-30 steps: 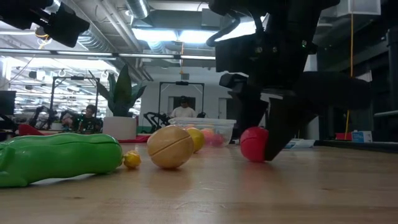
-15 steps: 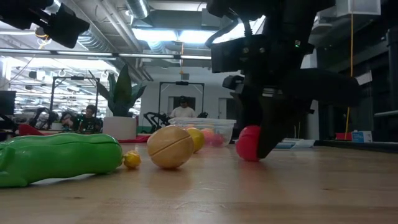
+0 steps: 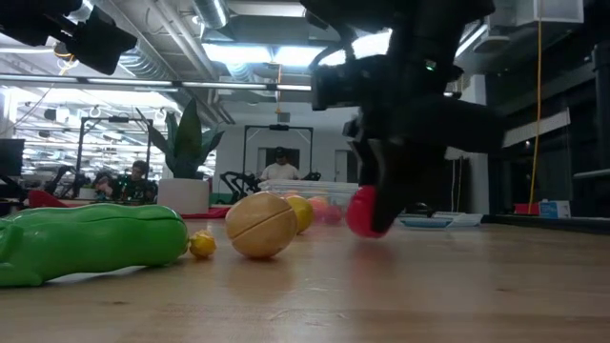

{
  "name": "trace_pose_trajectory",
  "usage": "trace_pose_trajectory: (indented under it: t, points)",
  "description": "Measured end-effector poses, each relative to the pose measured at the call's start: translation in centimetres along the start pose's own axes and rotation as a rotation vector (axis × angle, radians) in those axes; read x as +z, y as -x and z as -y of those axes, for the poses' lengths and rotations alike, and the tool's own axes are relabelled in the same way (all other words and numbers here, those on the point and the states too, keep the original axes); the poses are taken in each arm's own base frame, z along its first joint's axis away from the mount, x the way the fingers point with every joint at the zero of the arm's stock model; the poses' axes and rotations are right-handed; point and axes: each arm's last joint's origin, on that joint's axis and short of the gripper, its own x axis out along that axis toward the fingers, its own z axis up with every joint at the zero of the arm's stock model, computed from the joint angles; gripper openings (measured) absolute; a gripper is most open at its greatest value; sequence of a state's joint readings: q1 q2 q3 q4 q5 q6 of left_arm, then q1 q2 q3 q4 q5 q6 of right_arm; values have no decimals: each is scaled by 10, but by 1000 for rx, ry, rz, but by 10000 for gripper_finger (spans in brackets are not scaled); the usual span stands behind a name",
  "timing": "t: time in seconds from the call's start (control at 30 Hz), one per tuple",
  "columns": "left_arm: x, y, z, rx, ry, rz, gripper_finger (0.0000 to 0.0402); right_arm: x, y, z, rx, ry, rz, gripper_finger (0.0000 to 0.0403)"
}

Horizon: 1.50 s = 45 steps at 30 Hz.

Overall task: Pick and placing Produce into tupperware
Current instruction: Put the red strawberry into the transparent container

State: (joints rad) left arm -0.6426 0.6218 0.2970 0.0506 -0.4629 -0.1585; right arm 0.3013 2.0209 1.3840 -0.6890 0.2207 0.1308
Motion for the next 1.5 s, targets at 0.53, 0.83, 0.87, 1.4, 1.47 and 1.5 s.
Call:
trace_pose_trajectory:
  t: [0.53,0.83,0.87,1.4,1.47,1.5]
  points:
    - [-1,0,0,2,-6,-12,273,7,55,38,-13,-49,88,179]
    - [-1,0,0,2,-7,-14,273,-24,103,69,-27,-145,238,179]
    - [-1,0,0,2,-7,-14,273,-29,108,71,-25,-153,272,179]
    - [-1,0,-1,11,14,-9,273,-128,114,75,-9,-287,916,182]
    - [-1,0,-1,24,17,-7,273,-138,109,74,-14,-284,980,180]
    - [-1,0,-1,27,17,-7,273,-142,108,74,-17,-285,1014,178]
